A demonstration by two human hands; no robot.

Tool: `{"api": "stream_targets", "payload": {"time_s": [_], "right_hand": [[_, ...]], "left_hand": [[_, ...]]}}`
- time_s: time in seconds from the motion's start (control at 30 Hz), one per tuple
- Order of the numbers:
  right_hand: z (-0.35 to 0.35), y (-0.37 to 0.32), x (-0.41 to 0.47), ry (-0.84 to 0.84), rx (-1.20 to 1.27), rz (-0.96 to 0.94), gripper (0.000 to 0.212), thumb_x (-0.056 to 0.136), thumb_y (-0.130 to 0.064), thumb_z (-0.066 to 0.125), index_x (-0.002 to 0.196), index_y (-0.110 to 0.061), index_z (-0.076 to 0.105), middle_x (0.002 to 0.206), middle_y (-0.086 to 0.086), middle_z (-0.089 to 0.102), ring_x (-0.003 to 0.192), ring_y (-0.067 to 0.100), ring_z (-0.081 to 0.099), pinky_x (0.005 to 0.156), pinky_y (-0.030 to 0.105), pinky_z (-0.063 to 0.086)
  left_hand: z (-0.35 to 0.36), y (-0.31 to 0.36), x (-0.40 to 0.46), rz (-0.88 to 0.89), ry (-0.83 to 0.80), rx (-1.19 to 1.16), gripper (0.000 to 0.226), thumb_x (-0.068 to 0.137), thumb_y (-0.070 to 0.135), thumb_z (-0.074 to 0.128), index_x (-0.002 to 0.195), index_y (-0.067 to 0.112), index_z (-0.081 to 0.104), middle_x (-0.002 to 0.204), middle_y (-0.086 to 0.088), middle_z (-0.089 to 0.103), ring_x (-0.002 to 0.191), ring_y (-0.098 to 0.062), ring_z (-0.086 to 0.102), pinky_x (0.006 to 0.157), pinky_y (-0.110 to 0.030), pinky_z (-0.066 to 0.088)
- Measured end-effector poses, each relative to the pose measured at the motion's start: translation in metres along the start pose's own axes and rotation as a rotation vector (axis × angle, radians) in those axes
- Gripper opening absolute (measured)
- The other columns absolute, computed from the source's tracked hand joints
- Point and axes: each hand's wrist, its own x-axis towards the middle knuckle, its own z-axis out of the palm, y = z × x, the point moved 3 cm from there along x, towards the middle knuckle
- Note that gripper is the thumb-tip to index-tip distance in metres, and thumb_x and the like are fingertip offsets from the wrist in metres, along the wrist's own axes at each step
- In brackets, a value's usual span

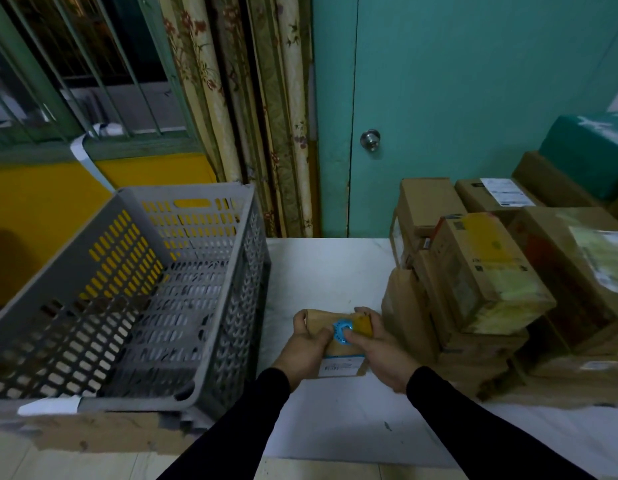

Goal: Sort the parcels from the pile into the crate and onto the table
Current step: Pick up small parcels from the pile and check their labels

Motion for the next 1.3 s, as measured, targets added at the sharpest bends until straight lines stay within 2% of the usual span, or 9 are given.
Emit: {"api": "stream_targets", "payload": {"time_s": [0.17, 0.4, 0.53, 0.63, 0.73, 0.83, 0.93, 1.03, 1.3], "right_hand": [[0.000, -0.004, -0.003, 0.012, 0.050, -0.025, 0.051, 0.098, -0.016, 0.066, 0.139, -0.034, 0.041, 0.127, 0.009, 0.061, 0.103, 0.029, 0.068, 0.071, 0.033, 0.061], [-0.001, -0.001, 0.000, 0.039, -0.026, -0.077, 0.050, 0.096, -0.013, 0.068, 0.134, -0.034, 0.044, 0.131, 0.009, 0.056, 0.112, 0.027, 0.064, 0.092, 0.037, 0.059], [-0.003, -0.008, -0.003, 0.022, 0.012, -0.093, 0.042, 0.092, -0.010, 0.071, 0.126, -0.026, 0.051, 0.126, 0.011, 0.057, 0.107, 0.027, 0.065, 0.076, 0.029, 0.059], [-0.002, -0.013, -0.007, 0.040, 0.050, -0.091, 0.036, 0.089, -0.041, 0.070, 0.116, -0.020, 0.057, 0.121, 0.012, 0.065, 0.105, 0.029, 0.070, 0.081, 0.037, 0.061], [-0.001, -0.013, -0.007, 0.060, 0.131, -0.056, 0.038, 0.092, -0.051, 0.062, 0.123, -0.028, 0.062, 0.120, 0.006, 0.071, 0.104, 0.027, 0.073, 0.082, 0.041, 0.062], [-0.001, -0.014, -0.007, 0.062, 0.170, -0.088, 0.025, 0.099, -0.033, 0.060, 0.124, -0.029, 0.060, 0.128, 0.008, 0.065, 0.107, 0.031, 0.070, 0.078, 0.041, 0.062], [-0.001, -0.015, -0.005, -0.014, 0.243, -0.043, 0.036, 0.103, -0.014, 0.052, 0.135, -0.030, 0.051, 0.130, 0.009, 0.061, 0.114, 0.035, 0.065, 0.085, 0.045, 0.060], [0.003, -0.014, -0.006, -0.105, 0.237, 0.059, 0.044, 0.099, -0.015, 0.058, 0.140, -0.024, 0.047, 0.130, 0.012, 0.065, 0.117, 0.035, 0.065, 0.089, 0.046, 0.058], [0.006, -0.013, -0.004, -0.117, 0.068, 0.012, 0.061, 0.095, -0.012, 0.067, 0.143, -0.032, 0.037, 0.132, 0.004, 0.063, 0.117, 0.025, 0.064, 0.085, 0.034, 0.060]], "left_hand": [[0.000, 0.003, 0.001, 0.024, 0.026, 0.002, 0.053, 0.107, 0.034, 0.047, 0.149, 0.034, 0.015, 0.104, -0.002, 0.061, 0.079, -0.011, 0.061, 0.041, -0.013, 0.043], [0.002, 0.000, 0.005, 0.048, 0.031, 0.031, 0.051, 0.107, 0.031, 0.048, 0.148, 0.032, 0.018, 0.114, -0.007, 0.059, 0.077, -0.010, 0.057, 0.043, -0.011, 0.044], [-0.004, -0.002, 0.006, -0.027, 0.044, -0.115, 0.038, 0.101, 0.058, 0.044, 0.129, 0.033, 0.036, 0.114, 0.000, 0.065, 0.091, -0.016, 0.066, 0.073, -0.033, 0.058], [-0.010, -0.001, 0.009, -0.153, 0.072, -0.320, 0.051, 0.096, 0.071, 0.041, 0.128, 0.031, 0.050, 0.112, -0.003, 0.071, 0.101, -0.024, 0.070, 0.082, -0.044, 0.060], [-0.013, -0.001, 0.007, -0.221, 0.072, -0.401, 0.041, 0.097, 0.049, 0.057, 0.126, 0.020, 0.058, 0.108, -0.010, 0.071, 0.099, -0.027, 0.068, 0.081, -0.042, 0.059], [-0.013, -0.004, 0.006, -0.230, 0.048, -0.454, 0.035, 0.094, 0.034, 0.062, 0.122, 0.013, 0.062, 0.108, -0.015, 0.072, 0.097, -0.031, 0.068, 0.084, -0.044, 0.058], [-0.014, -0.002, 0.006, -0.115, 0.040, -0.463, 0.057, 0.082, 0.027, 0.070, 0.136, 0.015, 0.054, 0.121, -0.015, 0.069, 0.107, -0.034, 0.068, 0.094, -0.051, 0.057], [-0.014, 0.005, 0.001, -0.006, -0.025, -0.442, 0.085, 0.063, 0.020, 0.072, 0.143, 0.025, 0.042, 0.129, -0.011, 0.064, 0.114, -0.035, 0.065, 0.092, -0.052, 0.058], [-0.018, -0.003, 0.002, -0.001, -0.079, -0.265, 0.091, 0.085, 0.016, 0.078, 0.154, 0.042, 0.023, 0.129, 0.000, 0.065, 0.111, -0.028, 0.068, 0.095, -0.052, 0.056]]}}
